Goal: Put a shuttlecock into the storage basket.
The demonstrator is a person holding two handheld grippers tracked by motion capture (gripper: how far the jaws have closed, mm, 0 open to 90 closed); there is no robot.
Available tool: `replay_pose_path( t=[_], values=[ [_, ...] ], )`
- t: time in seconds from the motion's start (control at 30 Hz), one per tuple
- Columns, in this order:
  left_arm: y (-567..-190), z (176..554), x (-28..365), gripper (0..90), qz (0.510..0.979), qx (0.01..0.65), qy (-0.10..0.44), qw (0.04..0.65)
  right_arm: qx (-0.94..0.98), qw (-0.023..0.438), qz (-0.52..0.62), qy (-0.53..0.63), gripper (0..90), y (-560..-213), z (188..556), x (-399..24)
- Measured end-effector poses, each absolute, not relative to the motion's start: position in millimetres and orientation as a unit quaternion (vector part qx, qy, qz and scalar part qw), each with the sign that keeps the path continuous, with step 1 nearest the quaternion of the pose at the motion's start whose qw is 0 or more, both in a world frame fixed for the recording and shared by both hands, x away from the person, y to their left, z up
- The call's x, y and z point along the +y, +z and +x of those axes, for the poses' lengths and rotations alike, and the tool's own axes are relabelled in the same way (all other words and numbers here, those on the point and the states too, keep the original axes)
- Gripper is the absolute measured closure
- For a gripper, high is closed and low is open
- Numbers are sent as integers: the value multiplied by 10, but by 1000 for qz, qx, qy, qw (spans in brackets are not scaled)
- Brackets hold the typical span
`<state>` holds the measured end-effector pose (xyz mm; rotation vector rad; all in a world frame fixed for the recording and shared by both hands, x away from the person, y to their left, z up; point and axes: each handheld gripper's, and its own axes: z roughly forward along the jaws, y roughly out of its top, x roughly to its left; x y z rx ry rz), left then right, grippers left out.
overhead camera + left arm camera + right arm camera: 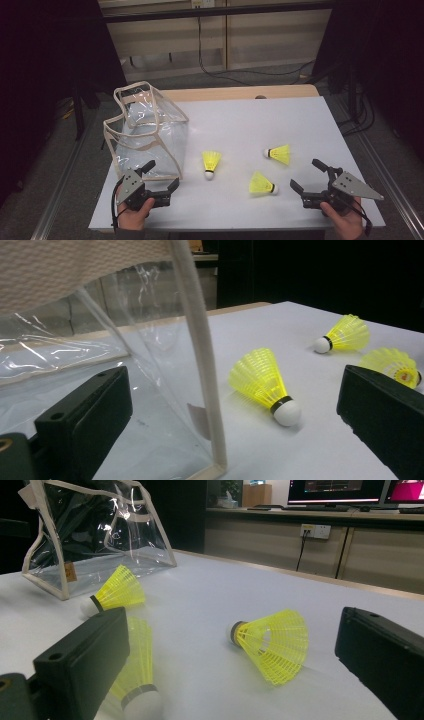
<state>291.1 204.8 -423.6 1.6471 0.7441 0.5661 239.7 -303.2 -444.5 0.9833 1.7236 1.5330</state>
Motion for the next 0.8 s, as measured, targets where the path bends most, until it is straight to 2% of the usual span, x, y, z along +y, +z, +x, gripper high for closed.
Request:
replay_pose_path(
  t=[0.8],
  values=[
    [-4215, 2892, 1695, 12, 733, 283, 208, 582, 656, 311, 369, 580, 9, -4446, 2373, -3029]
  ],
)
